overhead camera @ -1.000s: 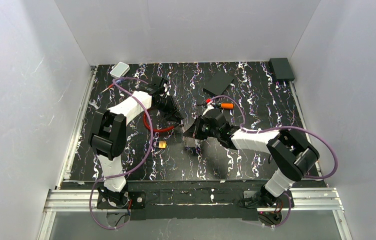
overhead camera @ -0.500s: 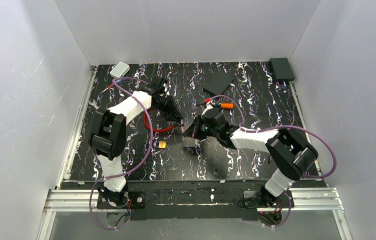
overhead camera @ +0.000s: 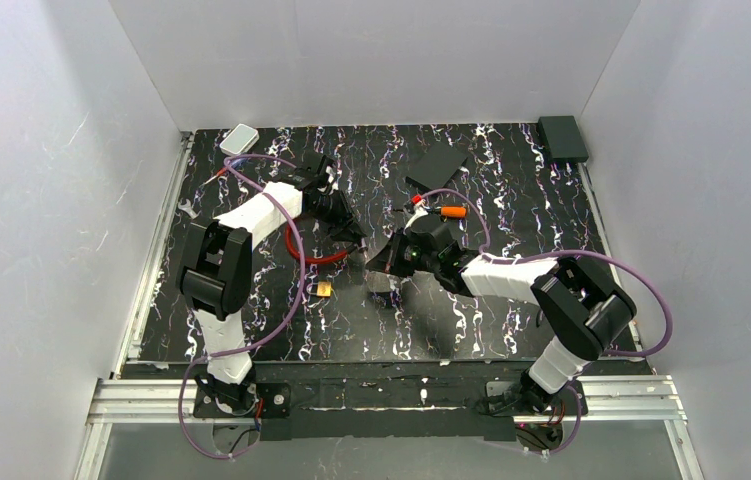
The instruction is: Unlock with the key
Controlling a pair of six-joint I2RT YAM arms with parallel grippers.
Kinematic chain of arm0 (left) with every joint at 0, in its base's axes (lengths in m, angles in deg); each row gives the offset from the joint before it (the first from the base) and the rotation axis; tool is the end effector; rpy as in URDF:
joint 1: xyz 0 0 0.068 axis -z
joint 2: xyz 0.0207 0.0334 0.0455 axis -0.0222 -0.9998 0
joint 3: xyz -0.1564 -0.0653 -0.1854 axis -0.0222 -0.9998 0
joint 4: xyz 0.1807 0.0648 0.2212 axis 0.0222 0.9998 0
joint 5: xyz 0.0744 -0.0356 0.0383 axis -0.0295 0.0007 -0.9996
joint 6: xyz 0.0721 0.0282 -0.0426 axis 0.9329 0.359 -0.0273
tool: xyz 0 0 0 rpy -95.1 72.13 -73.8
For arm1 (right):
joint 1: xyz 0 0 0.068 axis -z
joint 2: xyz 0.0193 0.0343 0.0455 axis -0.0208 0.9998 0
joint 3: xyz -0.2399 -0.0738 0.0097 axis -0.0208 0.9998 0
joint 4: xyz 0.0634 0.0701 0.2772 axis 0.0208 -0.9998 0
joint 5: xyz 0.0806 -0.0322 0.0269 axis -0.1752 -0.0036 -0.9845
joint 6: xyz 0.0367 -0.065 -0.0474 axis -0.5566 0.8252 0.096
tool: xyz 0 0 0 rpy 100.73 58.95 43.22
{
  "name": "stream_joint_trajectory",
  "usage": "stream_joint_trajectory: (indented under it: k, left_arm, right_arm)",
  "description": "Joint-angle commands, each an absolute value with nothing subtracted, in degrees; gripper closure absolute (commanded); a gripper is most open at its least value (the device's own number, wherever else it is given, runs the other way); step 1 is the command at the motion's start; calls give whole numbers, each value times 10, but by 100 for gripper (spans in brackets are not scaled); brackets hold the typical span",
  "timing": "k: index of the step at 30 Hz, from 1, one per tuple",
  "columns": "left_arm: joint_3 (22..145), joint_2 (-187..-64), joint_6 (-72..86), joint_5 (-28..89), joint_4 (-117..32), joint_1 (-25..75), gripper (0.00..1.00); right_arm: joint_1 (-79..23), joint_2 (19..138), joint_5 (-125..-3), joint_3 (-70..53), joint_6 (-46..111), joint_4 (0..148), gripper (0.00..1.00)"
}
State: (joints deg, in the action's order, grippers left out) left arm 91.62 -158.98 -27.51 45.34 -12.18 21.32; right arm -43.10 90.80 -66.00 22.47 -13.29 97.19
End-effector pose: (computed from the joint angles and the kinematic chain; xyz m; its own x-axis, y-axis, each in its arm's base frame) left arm 0.4047 -0.2018 0.1394 -0.9335 -0.3281 -0.1445 -0.1728 0.7649 -0.6205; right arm 0.2762 0.2871 0.1188 -0.8201 0.2920 -0.4921 -0.2337 0.6141 0.7539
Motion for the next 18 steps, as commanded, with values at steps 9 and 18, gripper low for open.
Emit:
stream_joint_trajectory:
  k: [9, 18]
  left_arm:
    - [913, -1552, -270, 462, -105, 210, 100]
    - [912, -1548, -270, 457, -105, 210, 100]
  right_arm:
    - [-419, 915, -666, 203, -148, 1015, 99]
    - [-418, 924, -674, 173, -170, 983, 99]
